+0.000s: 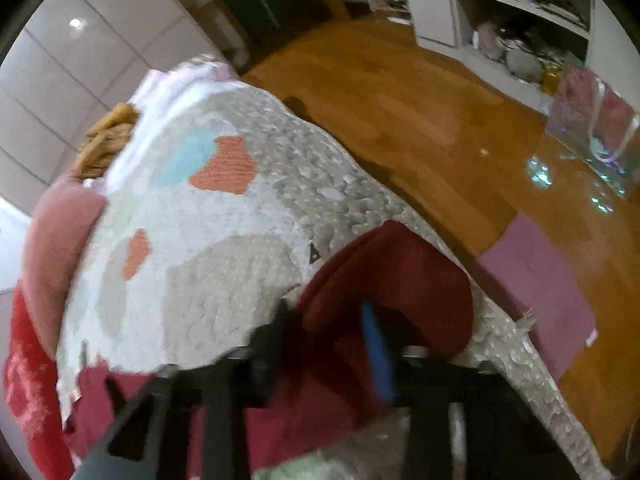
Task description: Fold small clothes
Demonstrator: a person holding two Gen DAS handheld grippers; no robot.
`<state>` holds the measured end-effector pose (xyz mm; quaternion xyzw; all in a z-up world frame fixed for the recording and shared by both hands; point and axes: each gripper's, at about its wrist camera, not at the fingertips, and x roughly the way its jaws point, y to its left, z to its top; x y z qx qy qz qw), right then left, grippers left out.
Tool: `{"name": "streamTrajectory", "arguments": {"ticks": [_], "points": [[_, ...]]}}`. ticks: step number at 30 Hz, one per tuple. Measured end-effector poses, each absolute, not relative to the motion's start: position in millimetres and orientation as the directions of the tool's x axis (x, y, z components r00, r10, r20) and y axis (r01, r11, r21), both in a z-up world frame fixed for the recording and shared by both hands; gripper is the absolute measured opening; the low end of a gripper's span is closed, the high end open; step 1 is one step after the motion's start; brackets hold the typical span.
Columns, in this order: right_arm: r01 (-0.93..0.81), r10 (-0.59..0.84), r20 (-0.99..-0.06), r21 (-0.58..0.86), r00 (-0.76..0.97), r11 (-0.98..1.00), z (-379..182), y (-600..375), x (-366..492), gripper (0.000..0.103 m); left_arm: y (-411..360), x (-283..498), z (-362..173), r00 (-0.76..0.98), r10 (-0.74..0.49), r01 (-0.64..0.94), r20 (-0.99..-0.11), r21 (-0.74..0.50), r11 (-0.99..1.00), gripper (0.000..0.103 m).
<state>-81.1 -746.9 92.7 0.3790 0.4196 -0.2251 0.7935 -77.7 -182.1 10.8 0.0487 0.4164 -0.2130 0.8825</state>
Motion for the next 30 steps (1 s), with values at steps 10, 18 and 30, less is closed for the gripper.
{"name": "streamTrajectory", "arguments": {"ticks": [10,18,30], "points": [[0.362,0.064,-0.554,0.622,0.83,0.694,199.2,-696.2,-99.0,0.007,-171.1,-80.1,20.3,0.562,-0.379,0.41,-0.735,-0.15,0.9,0.086],[-0.054,0.379,-0.448,0.585,0.81,0.809,249.5,-536.5,-11.0,0.007,-131.6,-85.8,62.7,0.66,-0.319,0.375,-0.68,-0.07,0.925,0.086],[-0.362,0.581,-0.705,0.459,0.407,0.811,118.7,-291.4,71.4,0.018,-39.1,-40.9,75.6,0.664,-0.334,0.178,-0.669,-0.293,0.94,0.086]]}}
